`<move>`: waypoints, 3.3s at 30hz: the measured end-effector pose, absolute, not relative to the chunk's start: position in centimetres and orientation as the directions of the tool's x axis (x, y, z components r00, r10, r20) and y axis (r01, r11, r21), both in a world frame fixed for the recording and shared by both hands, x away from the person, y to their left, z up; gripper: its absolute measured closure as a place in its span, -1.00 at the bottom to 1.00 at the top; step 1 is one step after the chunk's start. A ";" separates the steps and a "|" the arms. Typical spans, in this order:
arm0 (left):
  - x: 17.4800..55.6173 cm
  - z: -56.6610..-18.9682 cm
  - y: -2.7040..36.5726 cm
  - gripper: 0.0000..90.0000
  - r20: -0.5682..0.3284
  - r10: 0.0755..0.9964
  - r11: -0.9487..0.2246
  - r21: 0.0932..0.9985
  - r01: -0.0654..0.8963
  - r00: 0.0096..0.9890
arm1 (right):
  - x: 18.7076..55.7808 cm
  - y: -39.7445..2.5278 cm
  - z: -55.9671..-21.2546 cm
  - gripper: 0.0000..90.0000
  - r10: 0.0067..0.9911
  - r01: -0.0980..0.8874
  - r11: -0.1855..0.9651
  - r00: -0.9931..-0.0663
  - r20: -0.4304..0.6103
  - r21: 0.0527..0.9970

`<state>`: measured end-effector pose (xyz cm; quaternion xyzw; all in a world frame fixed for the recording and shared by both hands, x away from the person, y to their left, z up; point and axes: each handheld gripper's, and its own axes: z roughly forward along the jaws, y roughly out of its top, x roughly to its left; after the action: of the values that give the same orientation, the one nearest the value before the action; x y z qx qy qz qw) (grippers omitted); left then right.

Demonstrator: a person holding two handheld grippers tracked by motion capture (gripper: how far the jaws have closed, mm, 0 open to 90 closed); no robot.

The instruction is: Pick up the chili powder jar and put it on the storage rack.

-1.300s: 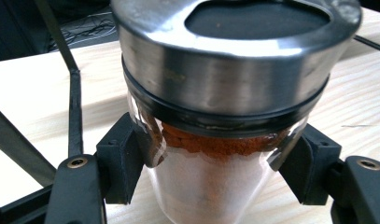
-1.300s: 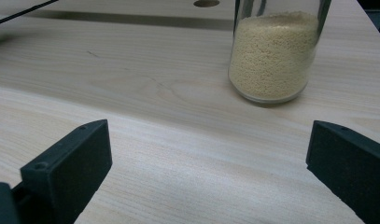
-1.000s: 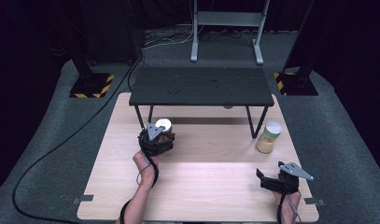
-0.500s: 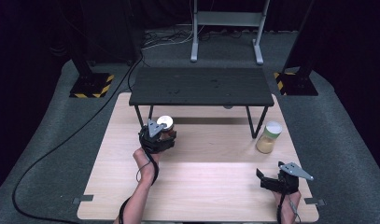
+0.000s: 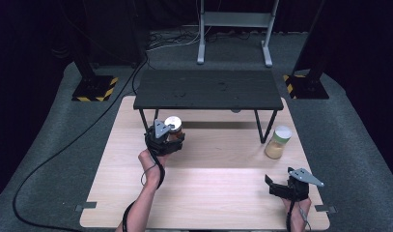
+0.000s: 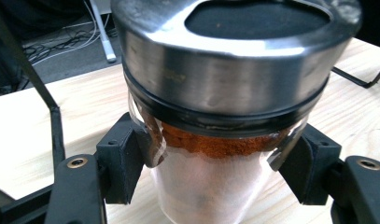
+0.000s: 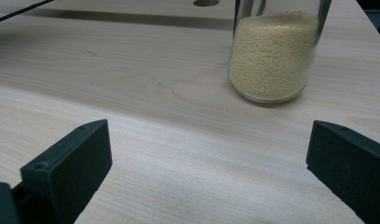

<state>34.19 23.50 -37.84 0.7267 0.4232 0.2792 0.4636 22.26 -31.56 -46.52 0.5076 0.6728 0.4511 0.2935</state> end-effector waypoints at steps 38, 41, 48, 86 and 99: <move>36.8 -33.8 23.2 -0.30 -0.009 0.802 -0.273 0.884 0.380 0.597 | 22.4 -31.4 -46.4 -1.00 0.948 0.426 0.087 -0.313 0.057 0.900; 36.9 -33.5 23.3 -0.30 -0.011 0.799 -0.269 0.888 0.374 0.601 | 22.4 -31.5 -46.4 -1.00 0.948 0.426 0.082 -0.312 0.062 0.901; 37.1 -33.0 23.1 -0.30 -0.017 0.794 -0.263 0.892 0.369 0.607 | 22.5 -31.5 -46.3 -1.00 0.948 0.431 0.083 -0.313 0.062 0.899; 37.9 -30.4 22.8 -0.30 -0.013 0.778 -0.275 0.892 0.360 0.628 | 22.6 -31.4 -46.2 -1.00 0.947 0.435 0.093 -0.317 0.055 0.896; 37.9 -29.4 22.9 -0.30 -0.011 0.777 -0.272 0.896 0.352 0.629 | 22.6 -31.4 -46.2 -1.00 0.946 0.435 0.094 -0.319 0.055 0.896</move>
<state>37.91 22.88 -29.37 0.7658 0.3687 0.2226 0.4776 22.61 -31.42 -46.24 0.5071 0.6809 0.4424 0.2889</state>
